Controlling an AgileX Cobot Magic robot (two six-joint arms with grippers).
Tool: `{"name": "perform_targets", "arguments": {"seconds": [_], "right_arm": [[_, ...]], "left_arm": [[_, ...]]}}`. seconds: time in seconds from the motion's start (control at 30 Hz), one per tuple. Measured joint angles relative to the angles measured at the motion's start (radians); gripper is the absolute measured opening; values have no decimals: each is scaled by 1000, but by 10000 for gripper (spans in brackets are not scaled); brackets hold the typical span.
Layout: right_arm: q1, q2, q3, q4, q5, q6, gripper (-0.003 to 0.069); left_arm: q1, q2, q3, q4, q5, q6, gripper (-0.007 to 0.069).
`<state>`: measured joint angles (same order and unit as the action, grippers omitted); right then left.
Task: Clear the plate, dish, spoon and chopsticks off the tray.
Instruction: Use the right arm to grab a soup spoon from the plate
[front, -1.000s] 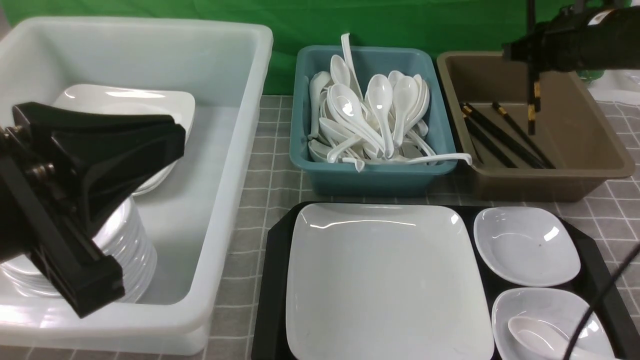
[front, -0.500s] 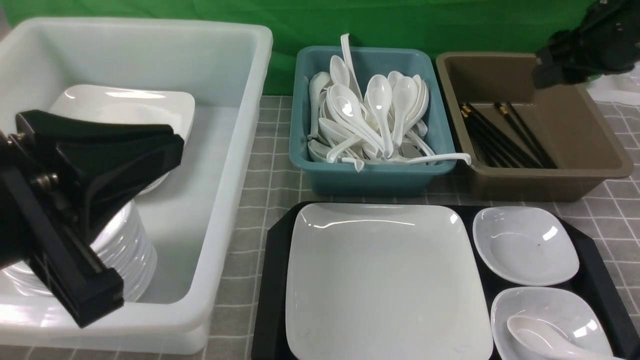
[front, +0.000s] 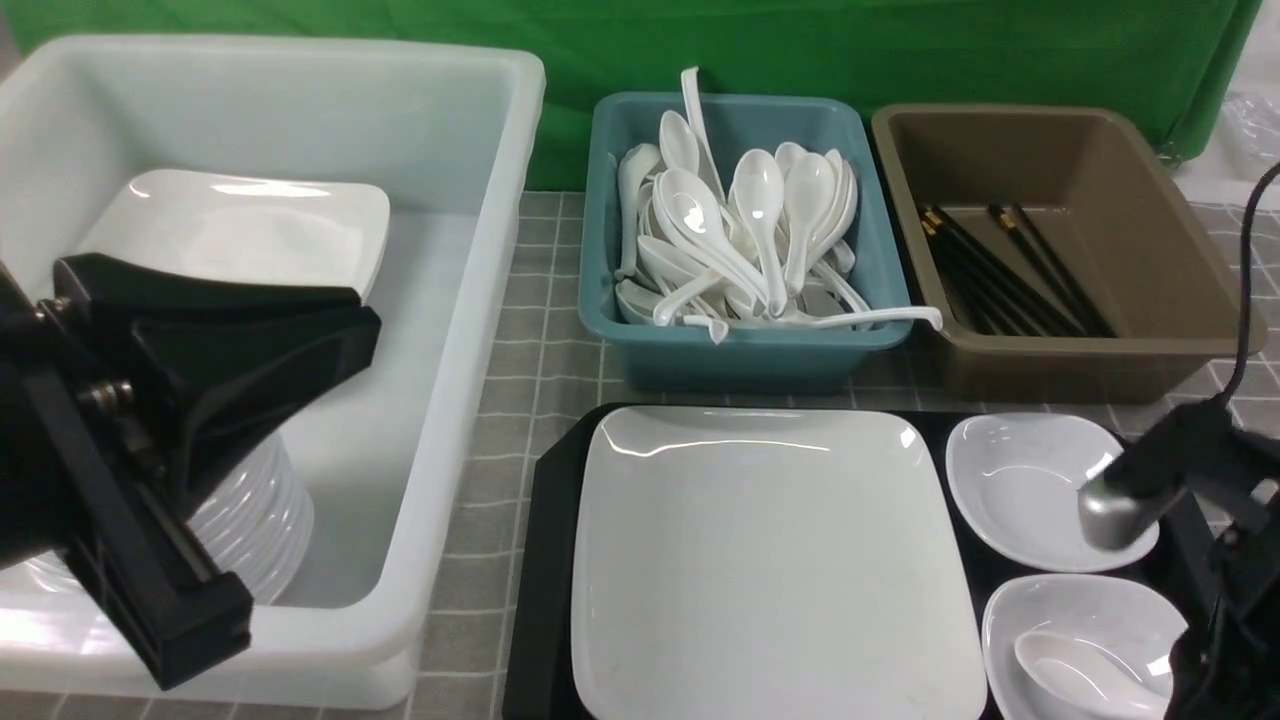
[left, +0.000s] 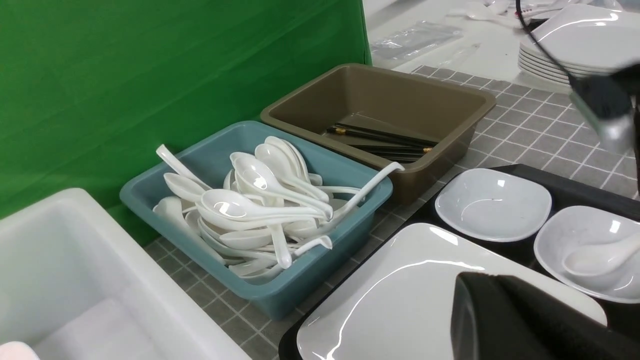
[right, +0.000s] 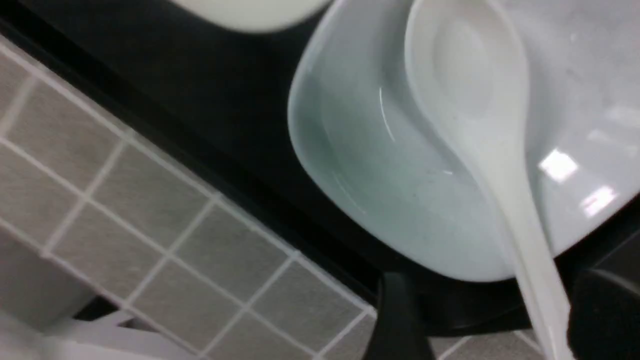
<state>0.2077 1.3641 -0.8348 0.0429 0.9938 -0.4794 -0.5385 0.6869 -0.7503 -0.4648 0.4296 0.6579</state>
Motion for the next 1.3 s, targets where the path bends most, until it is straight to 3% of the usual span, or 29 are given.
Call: {"name": "perform_targets", "arguments": {"seconds": [0.13,0.43,0.57,0.7,0.73,0.83,1.03,1.17,1.3], "right_arm": [[34,14,82,-85,-125,-6,488],[35,117,88,-120,-241,-7,472],[35,153,88,-123,-283,-7,422],[35,167,88,-124,-291,-7,340],[35,172,89,-124,-293,-7,272],[35,173,89,-124,-293,-7,234],[54,150,71,-125,-282,7,230],[116,79,-2,-123,-235,80,230],[198,2,-151,-4,-279,155,230]], "left_arm": [[0,1,0,0,0,0,20],[0,1,0,0,3,-1,20],[0,1,0,0,3,-3,20],[0,1,0,0,3,-3,20],[0,1,0,0,3,-3,20],[0,1,0,0,3,-3,20],[0,0,0,0,3,-3,20],[0,-3,0,0,2,-3,20],[0,-5,0,0,-22,-2,20]]}}
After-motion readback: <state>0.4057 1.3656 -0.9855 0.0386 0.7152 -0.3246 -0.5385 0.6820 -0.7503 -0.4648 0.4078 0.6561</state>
